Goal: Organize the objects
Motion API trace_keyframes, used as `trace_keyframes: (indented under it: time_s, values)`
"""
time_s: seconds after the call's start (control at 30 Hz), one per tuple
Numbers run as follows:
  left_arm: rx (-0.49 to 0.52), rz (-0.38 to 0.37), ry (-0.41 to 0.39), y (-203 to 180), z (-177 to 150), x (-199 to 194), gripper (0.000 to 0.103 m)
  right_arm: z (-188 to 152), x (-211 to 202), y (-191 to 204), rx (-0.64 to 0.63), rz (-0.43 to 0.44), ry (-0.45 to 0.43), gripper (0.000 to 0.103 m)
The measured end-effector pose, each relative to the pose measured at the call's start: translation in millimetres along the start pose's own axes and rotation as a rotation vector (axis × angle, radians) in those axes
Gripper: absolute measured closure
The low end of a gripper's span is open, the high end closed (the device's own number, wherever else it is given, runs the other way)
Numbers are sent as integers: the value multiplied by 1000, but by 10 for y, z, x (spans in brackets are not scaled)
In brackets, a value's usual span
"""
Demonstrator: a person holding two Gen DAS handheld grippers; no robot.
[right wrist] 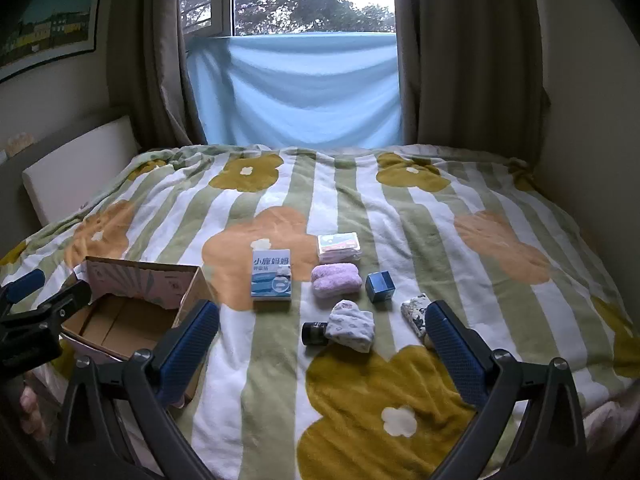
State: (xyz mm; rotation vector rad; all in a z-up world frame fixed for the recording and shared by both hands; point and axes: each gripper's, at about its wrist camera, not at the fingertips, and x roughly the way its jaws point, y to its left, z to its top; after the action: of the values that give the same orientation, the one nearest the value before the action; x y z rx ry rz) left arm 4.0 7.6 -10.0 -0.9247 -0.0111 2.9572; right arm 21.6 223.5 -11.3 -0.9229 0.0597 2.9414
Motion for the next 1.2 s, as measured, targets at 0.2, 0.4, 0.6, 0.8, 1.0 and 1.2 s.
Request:
trace_keyframes:
  time_s: [0.2,0.4,0.6,0.8,1.0,1.2]
  values:
    - [-23,-22,10,31,9,-29,1,-13,-14,-4,-7,1,-6,0]
    - [-23,-19,8,37,17,-46,1,-5,-44,10,-16,1,-11,0]
    - [-31,-22,10,46,21,-68,1,0,-87,41,-14,0,-20,0]
    - [-52,-37,6,29,0,-107,0,-10,-163,43,-14,14,-31,0]
    - [-60,-42,32,34,-26,-67,1,-31,-171,25,-7,27,-28,0]
    - [-50,-35,37,34,-34,-47,1,-39,-156,54,-24,23,-18,0]
